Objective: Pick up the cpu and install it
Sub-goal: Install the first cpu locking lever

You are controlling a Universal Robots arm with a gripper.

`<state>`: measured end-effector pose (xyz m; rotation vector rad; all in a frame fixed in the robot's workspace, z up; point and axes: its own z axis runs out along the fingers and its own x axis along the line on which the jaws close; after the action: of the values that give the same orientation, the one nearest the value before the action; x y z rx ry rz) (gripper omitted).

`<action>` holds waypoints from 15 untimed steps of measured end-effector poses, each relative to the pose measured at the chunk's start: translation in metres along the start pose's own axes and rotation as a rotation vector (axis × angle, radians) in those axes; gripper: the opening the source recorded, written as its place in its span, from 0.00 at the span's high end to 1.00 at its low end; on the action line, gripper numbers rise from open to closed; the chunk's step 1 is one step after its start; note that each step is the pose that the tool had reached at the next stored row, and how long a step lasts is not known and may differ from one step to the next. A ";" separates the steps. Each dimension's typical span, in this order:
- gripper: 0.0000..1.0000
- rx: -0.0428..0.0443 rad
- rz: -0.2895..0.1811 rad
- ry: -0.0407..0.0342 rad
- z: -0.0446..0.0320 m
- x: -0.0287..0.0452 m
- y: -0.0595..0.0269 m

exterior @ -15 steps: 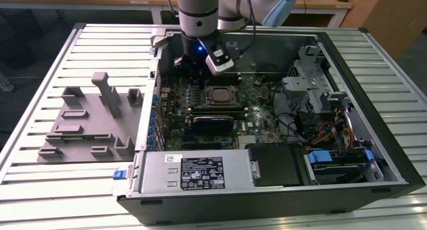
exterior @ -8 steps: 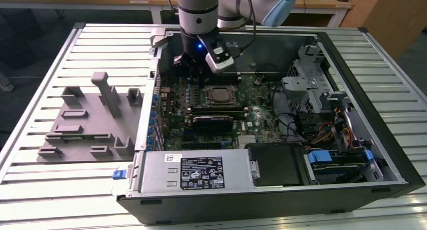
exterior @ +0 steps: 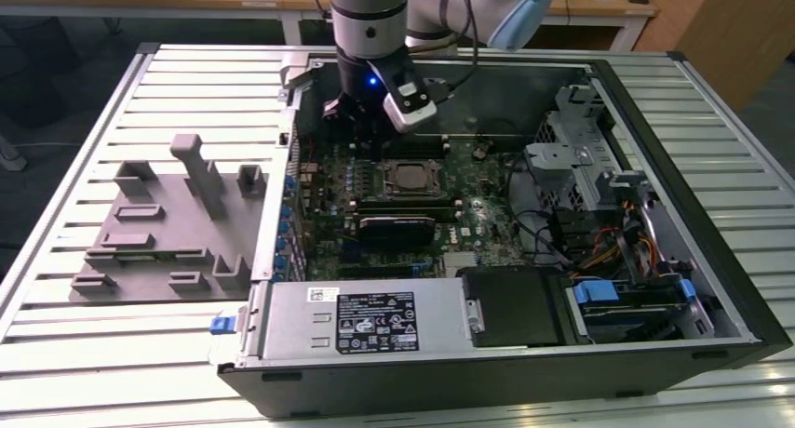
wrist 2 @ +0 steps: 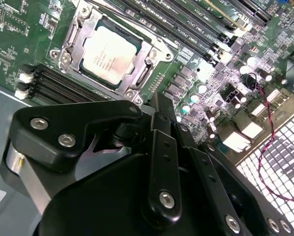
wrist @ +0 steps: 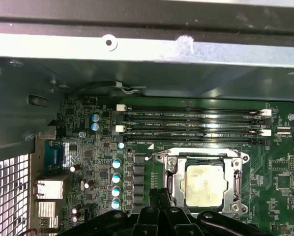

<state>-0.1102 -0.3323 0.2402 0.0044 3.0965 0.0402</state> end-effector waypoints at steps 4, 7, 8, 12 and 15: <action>0.89 -0.0002 0.000 -0.0009 -0.0015 -0.0001 0.0001; 0.89 -0.0009 0.000 -0.0007 -0.0016 0.0002 0.0000; 0.89 -0.0023 0.000 -0.0007 -0.0016 0.0004 0.0000; 0.89 -0.0127 0.000 -0.0005 -0.0016 0.0015 0.0000; 0.89 -0.0179 0.001 -0.0007 -0.0015 0.0019 0.0001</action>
<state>-0.1122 -0.3323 0.2417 0.0051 3.0952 0.0679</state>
